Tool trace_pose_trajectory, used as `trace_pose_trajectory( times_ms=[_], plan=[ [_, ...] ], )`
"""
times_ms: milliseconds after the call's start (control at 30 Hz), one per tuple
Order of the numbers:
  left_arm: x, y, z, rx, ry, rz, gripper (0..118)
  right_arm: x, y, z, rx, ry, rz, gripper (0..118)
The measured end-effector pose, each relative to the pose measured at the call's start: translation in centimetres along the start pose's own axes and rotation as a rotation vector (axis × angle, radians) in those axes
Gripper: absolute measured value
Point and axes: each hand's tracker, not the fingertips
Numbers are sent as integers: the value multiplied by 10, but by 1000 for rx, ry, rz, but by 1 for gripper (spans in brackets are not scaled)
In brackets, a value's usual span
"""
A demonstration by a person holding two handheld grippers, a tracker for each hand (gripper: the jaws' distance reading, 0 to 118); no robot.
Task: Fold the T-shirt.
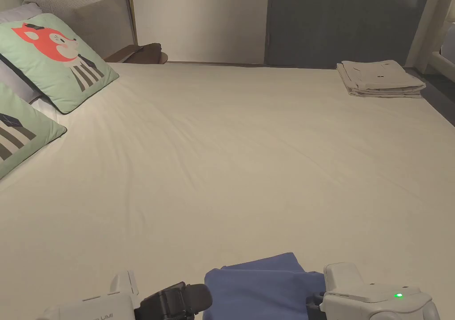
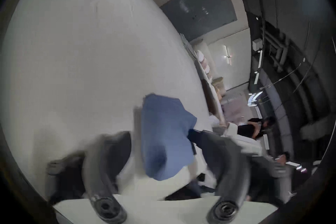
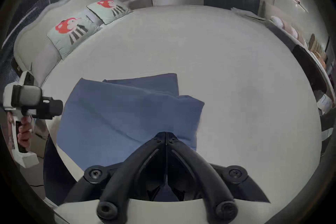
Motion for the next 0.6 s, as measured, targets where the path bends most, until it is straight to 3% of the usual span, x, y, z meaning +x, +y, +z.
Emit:
trace_pose_trajectory(
  times_ms=[33, 267, 433, 533, 567, 600],
  plan=[
    [-4, 4, -5, -9, -29, 27, 106, 1, 0, -1, -3, 3, 0, 0],
    [-20, 22, -50, -100, -64, 96, 105, 2, -1, -3, -12, 20, -23, 0],
    [18, -1, -71, -165, -81, 88, 95, 6, -2, -4, -12, 28, -47, 0],
    [20, 3, -66, -137, 8, 9, 70, 6, -2, -1, -8, 28, -60, 0],
    [19, 3, -63, -126, 46, 12, 48, 6, -2, 1, -5, 29, -66, 0],
    [16, 3, -61, -136, 42, 34, 35, 7, -3, 3, 5, 46, -84, 0]
  ],
)
